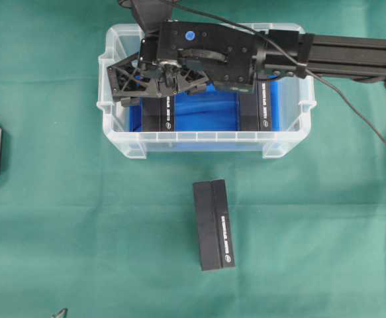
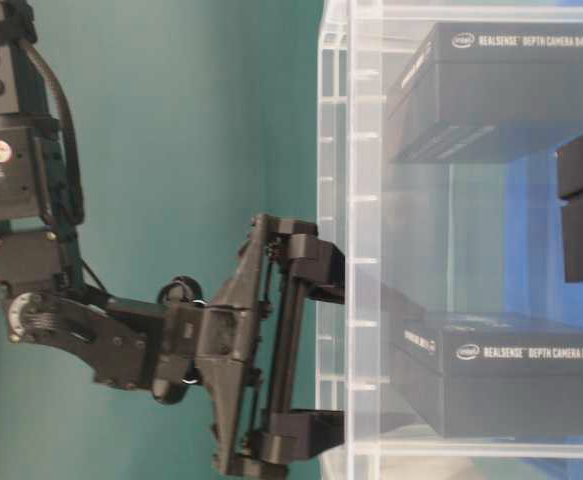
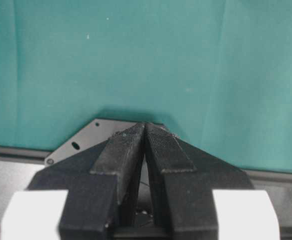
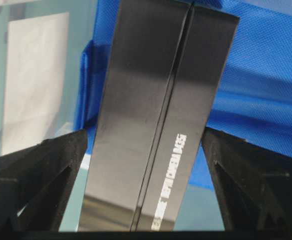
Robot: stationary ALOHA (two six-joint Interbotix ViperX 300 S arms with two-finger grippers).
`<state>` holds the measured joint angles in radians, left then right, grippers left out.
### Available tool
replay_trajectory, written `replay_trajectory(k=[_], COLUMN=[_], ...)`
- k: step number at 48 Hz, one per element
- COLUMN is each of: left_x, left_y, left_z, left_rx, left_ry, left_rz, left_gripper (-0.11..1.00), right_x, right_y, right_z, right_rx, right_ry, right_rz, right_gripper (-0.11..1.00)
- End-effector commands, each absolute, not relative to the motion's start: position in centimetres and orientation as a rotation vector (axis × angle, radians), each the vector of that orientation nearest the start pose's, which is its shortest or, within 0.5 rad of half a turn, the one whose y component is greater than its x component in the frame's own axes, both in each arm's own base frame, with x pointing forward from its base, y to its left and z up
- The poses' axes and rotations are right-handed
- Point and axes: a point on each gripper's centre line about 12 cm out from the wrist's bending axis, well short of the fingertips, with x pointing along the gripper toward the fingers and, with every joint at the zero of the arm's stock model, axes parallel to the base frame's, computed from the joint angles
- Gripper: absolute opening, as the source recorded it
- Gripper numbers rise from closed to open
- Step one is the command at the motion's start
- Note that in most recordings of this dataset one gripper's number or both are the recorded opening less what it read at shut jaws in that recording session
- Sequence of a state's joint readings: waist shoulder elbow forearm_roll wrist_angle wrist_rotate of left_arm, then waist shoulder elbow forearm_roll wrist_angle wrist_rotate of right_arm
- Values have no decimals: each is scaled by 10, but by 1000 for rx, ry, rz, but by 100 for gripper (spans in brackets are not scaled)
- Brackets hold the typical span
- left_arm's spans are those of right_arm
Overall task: Take the box out of the case with the right arm.
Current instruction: 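Lower the right gripper around the left box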
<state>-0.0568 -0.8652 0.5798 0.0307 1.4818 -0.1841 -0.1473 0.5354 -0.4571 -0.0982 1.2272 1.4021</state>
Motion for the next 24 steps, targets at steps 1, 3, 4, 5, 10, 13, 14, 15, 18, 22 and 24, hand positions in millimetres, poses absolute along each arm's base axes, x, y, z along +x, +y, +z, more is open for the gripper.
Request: replay_trajectory(k=[1,3,4,5,10,13,14,15,18,22,24], left_x=[144,144,144,144,144,144,144,144,144,144,144], left_y=[-5,-4,-4,-5,-5,-5,-4,-5,-4,-4,-5], left_z=[349,349,349,349,349,349,349,349,349,349,349], left_rx=[-113,-112,-112,-113,-113,-113,-115,-115,-114,-115,-115], left_ry=[1169,1168,1170,1169,1169,1169,1168,1169,1168,1168,1169], left_rz=[85,86,86,85,85,85,88,86,87,88,86], left_gripper=[2,2,2,2,2,2,2,2,2,2,2], right_x=[530,531,532,533,534,534,534,534,534,533,532], right_y=[-89,-89,-89,-90,-90,-90,-90,-90,-89,-88,-87], right_z=[230,226,225,224,219,217,217,216,214,211,210], right_rx=[1203,1204,1206,1206,1207,1205,1205,1206,1208,1209,1213], right_ry=[911,910,909,909,913,917,917,918,922,931,935], right_rz=[-1030,-1028,-1028,-1027,-1030,-1033,-1033,-1035,-1040,-1043,-1044], right_gripper=[95,95,95,95,95,95,95,95,95,95,95])
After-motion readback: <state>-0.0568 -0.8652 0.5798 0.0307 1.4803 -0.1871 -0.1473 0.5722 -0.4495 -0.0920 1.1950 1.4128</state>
